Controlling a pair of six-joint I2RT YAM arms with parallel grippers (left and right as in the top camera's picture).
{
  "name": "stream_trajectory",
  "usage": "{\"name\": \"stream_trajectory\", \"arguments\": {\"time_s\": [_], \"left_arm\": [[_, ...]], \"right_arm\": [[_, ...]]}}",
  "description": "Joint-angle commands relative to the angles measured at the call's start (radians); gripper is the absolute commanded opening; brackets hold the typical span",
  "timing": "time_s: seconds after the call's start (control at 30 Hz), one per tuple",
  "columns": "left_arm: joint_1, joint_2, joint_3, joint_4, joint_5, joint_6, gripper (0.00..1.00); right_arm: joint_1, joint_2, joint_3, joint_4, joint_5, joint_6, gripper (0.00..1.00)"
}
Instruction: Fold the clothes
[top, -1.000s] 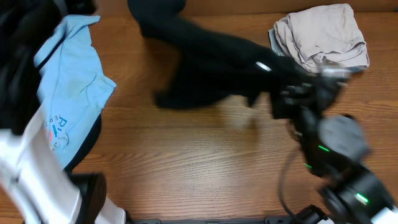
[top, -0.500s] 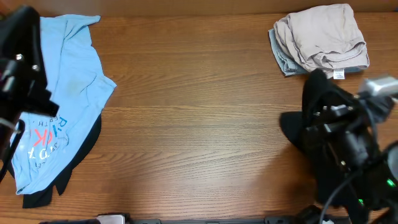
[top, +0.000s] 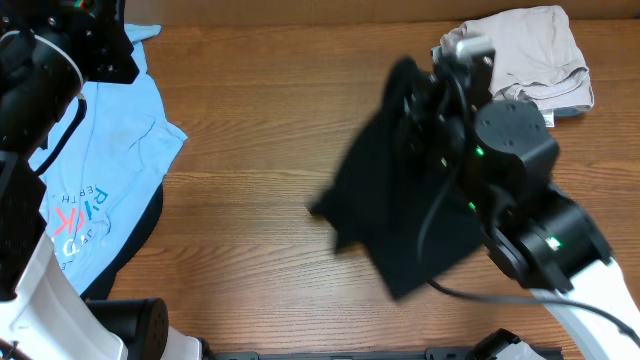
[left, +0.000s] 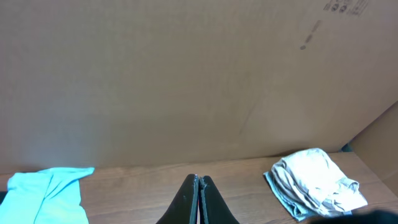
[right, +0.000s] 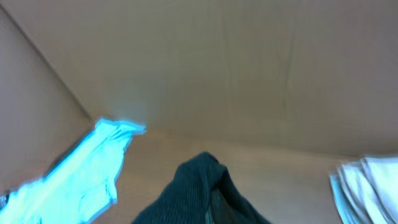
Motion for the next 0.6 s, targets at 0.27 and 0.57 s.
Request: {"name": "stream_trajectory", "arguments": {"time_s": [0.27,0.57], "left_arm": [[0.000,0.029,0.005,-0.037,-0.002,0.065,0.04],[0.000,0.037,0.004,-0.051,-0.055,0.072,0.05]], "right_arm": [[0.006,0.131,0.096,0.053,-0.026,0.094,0.04],[0.169,0.403,0.095,-0.153,-0.367,0.267,0.04]]}}
